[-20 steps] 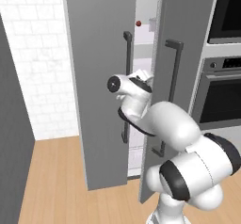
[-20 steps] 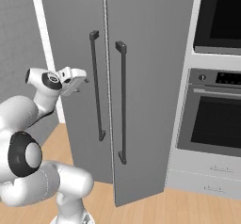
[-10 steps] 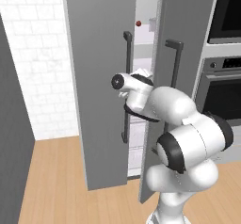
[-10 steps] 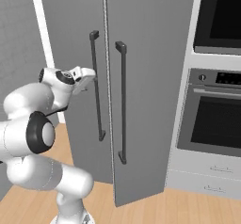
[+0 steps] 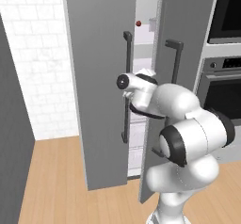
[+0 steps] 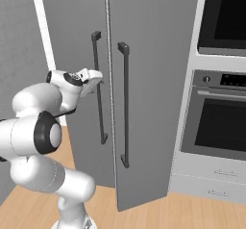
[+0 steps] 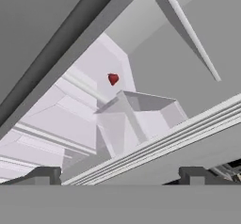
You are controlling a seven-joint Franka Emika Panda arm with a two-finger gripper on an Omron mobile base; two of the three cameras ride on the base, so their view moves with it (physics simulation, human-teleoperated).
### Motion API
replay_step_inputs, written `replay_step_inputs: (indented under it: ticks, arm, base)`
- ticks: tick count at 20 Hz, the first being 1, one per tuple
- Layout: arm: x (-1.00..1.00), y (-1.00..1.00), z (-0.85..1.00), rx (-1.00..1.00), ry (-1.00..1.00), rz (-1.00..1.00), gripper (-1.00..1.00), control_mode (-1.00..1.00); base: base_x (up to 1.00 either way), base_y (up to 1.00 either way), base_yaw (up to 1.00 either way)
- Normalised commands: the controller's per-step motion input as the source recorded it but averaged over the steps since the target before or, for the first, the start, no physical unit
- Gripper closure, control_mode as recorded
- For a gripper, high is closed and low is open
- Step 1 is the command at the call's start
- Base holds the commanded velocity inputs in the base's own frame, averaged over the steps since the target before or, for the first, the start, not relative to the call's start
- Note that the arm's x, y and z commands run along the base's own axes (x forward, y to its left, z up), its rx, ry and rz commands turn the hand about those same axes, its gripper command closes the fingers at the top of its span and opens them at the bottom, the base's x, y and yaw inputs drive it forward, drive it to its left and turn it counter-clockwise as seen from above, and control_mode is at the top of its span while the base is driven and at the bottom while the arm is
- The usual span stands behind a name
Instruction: Take the strawberry from the fridge and place it on top of the pancake, located on the dining counter.
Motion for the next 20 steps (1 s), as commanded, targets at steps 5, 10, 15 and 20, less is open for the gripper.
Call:
replay_step_inputs:
  ticks: [5,10,15,20]
  arm:
    - [-0.01,-0.45,0.0,0.0,-0.01,0.01,-1.0,-1.0]
    - [-0.25,-0.55,0.0,0.0,-0.05,0.0,-1.0,-1.0]
    - [-0.11,-0.42,0.0,0.0,-0.01,0.0,-1.0,-1.0]
    - [0.03,0.75,0.01,0.0,-0.05,0.11,-1.0,-1.0]
  base:
    - [0.0,0.0,0.0]
    - [0.0,0.0,0.0]
    - [0.0,0.0,0.0]
    - [0.0,0.0,0.0]
